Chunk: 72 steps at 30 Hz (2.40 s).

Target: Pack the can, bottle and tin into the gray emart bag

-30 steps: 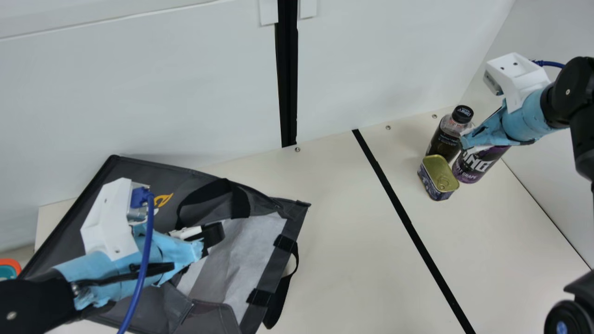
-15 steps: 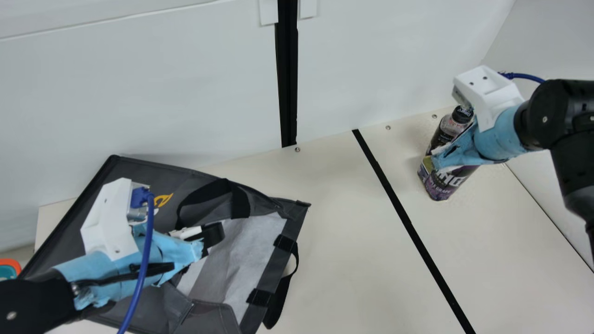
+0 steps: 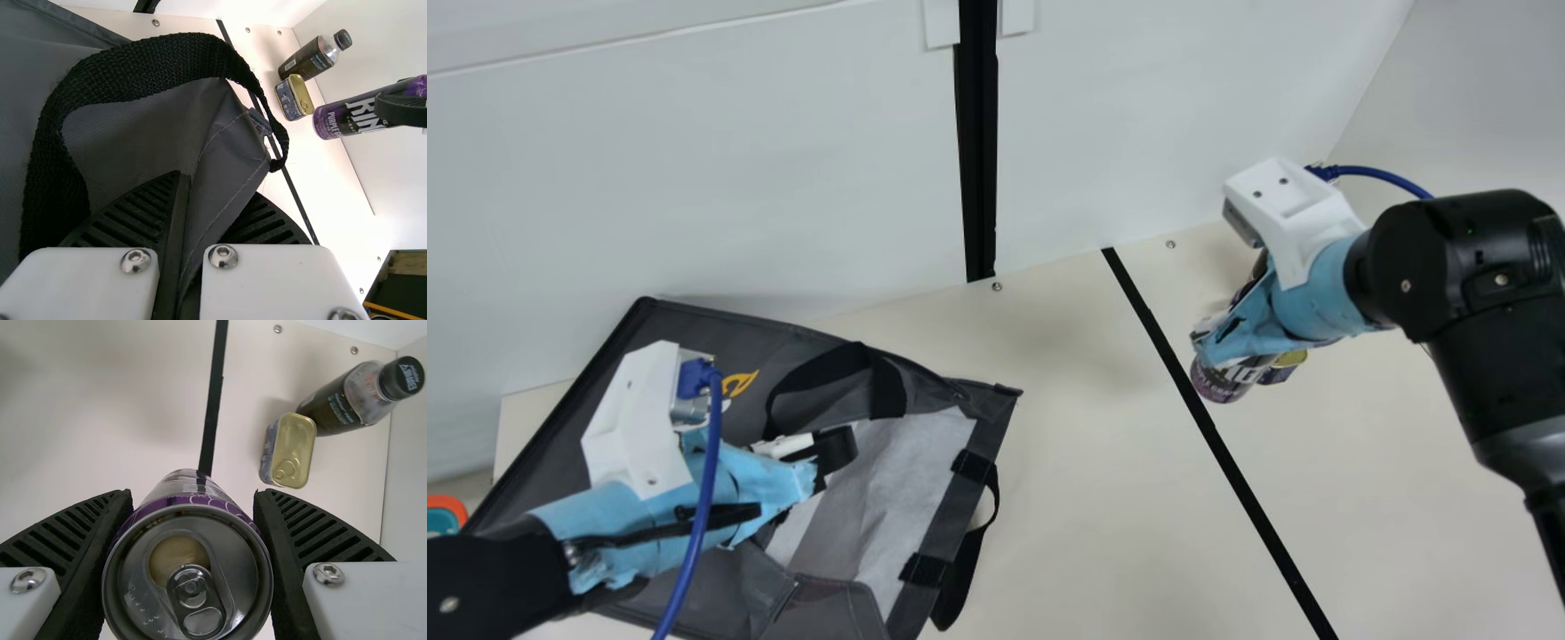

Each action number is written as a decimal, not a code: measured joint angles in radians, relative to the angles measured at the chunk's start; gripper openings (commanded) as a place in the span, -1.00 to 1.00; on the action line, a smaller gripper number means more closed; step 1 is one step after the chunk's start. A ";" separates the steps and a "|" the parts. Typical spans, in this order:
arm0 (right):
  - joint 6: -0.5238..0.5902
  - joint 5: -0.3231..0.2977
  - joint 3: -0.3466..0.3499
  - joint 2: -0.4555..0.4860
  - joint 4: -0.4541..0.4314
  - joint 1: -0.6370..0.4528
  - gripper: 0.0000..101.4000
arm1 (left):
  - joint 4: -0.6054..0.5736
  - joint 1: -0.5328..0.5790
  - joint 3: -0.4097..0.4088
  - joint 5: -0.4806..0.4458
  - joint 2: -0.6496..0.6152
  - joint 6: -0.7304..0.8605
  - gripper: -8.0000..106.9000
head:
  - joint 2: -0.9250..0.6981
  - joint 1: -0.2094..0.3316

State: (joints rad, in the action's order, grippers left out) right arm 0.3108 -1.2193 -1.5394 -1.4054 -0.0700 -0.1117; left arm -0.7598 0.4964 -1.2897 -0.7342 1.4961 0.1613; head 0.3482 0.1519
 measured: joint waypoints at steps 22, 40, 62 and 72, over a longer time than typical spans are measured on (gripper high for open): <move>-0.070 0.001 0.084 0.055 -0.082 0.268 -1.00 | 0.000 0.000 0.000 0.000 0.000 0.000 -0.68 | 0.000 0.000; -0.103 0.000 0.136 0.075 -0.123 0.457 -1.00 | 0.000 0.000 0.000 0.000 0.000 0.000 -0.68 | 0.000 0.000; -0.126 -0.001 0.170 0.094 -0.076 0.611 -1.00 | 0.000 0.000 0.000 0.000 0.000 0.000 -0.68 | 0.000 0.000; -0.150 0.008 0.147 0.107 -0.036 0.651 -1.00 | 0.000 0.000 0.000 0.000 0.000 0.000 -0.68 | 0.000 0.000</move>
State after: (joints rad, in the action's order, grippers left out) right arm 0.1612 -1.2115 -1.3922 -1.2988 -0.1055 0.5396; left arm -0.7598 0.4964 -1.2897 -0.7342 1.4961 0.1613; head 0.3482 0.1519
